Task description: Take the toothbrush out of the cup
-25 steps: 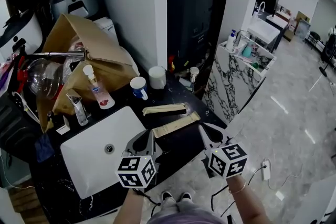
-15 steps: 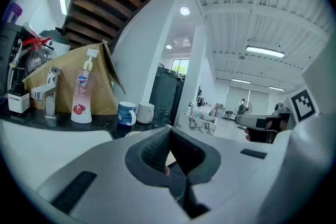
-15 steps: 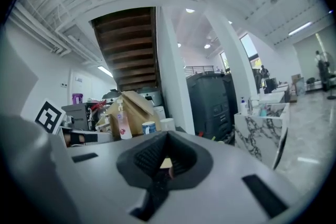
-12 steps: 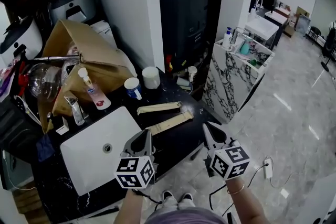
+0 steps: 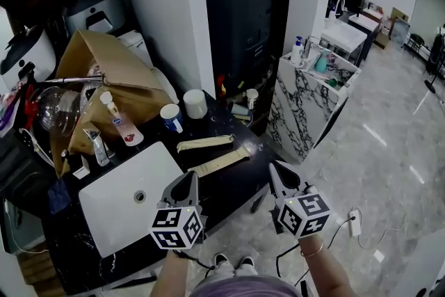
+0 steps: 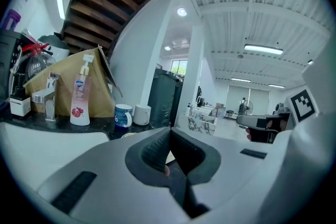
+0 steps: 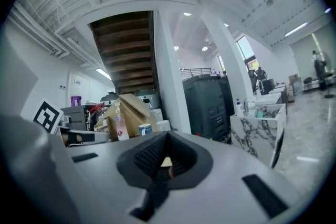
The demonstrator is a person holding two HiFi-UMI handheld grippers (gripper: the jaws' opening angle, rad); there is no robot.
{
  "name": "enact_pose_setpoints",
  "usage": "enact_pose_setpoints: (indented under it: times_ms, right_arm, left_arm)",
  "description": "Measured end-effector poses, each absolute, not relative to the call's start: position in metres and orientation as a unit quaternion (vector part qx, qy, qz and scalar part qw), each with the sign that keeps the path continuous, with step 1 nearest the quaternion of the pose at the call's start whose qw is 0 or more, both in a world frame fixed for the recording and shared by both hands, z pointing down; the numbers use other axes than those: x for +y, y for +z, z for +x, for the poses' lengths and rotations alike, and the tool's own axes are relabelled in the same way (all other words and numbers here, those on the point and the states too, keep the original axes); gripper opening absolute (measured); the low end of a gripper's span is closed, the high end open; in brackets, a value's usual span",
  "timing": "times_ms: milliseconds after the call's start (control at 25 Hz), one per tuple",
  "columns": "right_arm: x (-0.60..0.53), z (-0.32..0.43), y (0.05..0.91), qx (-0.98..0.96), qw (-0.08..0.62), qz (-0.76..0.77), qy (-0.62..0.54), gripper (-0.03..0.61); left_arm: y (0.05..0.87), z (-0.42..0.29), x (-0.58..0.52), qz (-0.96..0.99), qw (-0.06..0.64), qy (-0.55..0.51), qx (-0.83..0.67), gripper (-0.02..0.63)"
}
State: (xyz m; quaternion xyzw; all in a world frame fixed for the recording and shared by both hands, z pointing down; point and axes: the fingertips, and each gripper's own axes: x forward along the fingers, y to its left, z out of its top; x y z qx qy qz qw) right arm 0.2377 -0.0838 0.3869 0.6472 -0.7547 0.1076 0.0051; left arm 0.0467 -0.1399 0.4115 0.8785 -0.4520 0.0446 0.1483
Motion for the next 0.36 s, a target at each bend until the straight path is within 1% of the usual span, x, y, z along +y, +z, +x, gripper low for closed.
enact_pose_setpoints:
  times_ms: [360]
  right_arm:
    - [-0.0793,0.2435,0.3869,-0.756,0.005,0.646,0.106,0.002]
  left_arm:
    - [0.4103,0.0524,-0.1370,0.879,0.149,0.045,-0.451,0.000]
